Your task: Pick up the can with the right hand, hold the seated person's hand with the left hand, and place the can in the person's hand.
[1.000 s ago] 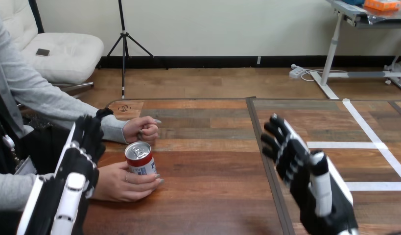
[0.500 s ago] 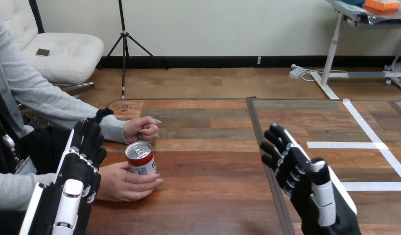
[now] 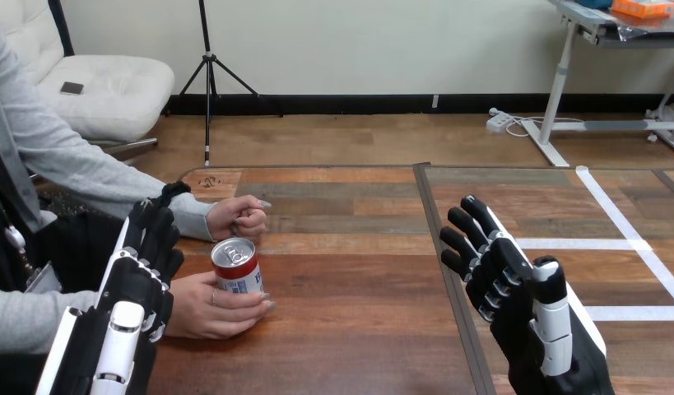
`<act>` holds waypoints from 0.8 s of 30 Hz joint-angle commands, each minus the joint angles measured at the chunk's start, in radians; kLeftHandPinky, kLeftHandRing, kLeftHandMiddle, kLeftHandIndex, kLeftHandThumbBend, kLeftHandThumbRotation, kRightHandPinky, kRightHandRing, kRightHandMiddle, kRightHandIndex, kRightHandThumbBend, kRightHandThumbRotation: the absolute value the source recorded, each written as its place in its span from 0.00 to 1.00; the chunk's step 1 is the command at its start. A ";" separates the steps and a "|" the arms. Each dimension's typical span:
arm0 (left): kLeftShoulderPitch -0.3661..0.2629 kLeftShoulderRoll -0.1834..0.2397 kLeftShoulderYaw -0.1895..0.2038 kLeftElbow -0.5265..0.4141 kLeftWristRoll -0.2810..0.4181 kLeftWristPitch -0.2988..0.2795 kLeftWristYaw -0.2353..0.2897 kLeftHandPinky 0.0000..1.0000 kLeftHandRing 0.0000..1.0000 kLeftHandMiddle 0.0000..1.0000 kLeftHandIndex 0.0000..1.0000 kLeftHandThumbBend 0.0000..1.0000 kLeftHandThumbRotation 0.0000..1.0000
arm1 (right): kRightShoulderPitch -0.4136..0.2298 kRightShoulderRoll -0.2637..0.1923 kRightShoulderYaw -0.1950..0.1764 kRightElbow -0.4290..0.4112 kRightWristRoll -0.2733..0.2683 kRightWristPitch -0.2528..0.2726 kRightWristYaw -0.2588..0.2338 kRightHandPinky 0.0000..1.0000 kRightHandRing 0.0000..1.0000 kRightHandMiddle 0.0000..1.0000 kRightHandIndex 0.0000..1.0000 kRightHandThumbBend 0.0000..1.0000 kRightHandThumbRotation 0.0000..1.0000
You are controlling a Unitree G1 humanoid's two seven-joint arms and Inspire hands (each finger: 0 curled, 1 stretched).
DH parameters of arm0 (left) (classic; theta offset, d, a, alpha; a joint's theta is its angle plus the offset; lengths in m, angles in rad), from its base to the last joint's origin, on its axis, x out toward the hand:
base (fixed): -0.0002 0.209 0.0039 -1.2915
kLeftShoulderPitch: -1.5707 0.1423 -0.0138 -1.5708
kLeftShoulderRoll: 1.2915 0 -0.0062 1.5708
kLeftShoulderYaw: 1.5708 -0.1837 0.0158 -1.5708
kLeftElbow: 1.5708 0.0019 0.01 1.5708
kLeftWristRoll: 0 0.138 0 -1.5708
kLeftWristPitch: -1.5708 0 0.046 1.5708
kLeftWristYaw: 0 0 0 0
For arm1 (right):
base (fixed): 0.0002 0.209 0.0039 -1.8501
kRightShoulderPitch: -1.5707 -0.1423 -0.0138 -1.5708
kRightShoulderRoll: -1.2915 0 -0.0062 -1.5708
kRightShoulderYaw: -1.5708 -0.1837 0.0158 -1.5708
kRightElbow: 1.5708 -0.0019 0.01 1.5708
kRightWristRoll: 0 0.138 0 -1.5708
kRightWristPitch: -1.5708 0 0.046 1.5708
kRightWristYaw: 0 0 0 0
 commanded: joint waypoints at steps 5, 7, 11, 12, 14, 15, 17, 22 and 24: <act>-0.058 -0.003 0.015 -0.036 0.007 -0.012 -0.008 1.00 1.00 1.00 1.00 0.35 0.90 | -0.037 0.012 0.002 -0.053 0.018 -0.002 -0.006 0.96 0.96 0.97 0.98 0.87 1.00; -0.056 -0.003 0.013 -0.039 0.003 -0.009 -0.009 1.00 1.00 1.00 1.00 0.35 0.90 | -0.037 0.011 0.004 -0.056 0.020 0.002 -0.006 0.96 0.96 0.97 0.98 0.87 1.00; -0.056 -0.004 0.008 -0.042 -0.011 -0.001 -0.015 1.00 1.00 1.00 1.00 0.36 0.90 | -0.037 0.011 0.006 -0.058 0.025 0.010 -0.007 0.97 0.96 0.97 0.98 0.87 1.00; -0.056 -0.004 0.008 -0.043 -0.014 0.000 -0.016 1.00 1.00 1.00 1.00 0.36 0.90 | -0.037 0.011 0.007 -0.059 0.025 0.010 -0.007 0.97 0.96 0.97 0.98 0.87 1.00; -0.051 -0.005 0.007 -0.049 -0.012 0.006 -0.012 1.00 1.00 1.00 1.00 0.37 0.90 | -0.039 0.009 0.007 -0.055 0.029 0.013 -0.004 0.97 0.96 0.97 0.98 0.87 1.00; -0.050 -0.005 0.008 -0.051 -0.011 0.007 -0.011 1.00 1.00 1.00 1.00 0.37 0.90 | -0.040 0.009 0.007 -0.054 0.029 0.014 -0.003 0.97 0.97 0.97 0.98 0.87 1.00; -0.049 -0.003 0.008 -0.053 -0.012 0.009 -0.014 1.00 1.00 1.00 1.00 0.37 0.90 | -0.041 0.006 0.007 -0.055 0.030 0.020 -0.003 0.98 0.97 0.97 0.98 0.86 1.00; -0.048 -0.004 0.009 -0.054 -0.010 0.010 -0.016 1.00 1.00 1.00 1.00 0.38 0.89 | -0.044 0.005 0.007 -0.054 0.030 0.026 -0.004 0.98 0.97 0.98 0.98 0.86 1.00; -0.050 -0.005 0.009 -0.052 -0.009 0.007 -0.018 1.00 1.00 1.00 1.00 0.38 0.89 | -0.044 0.005 0.006 -0.056 0.030 0.031 -0.006 0.98 0.97 0.97 0.98 0.86 1.00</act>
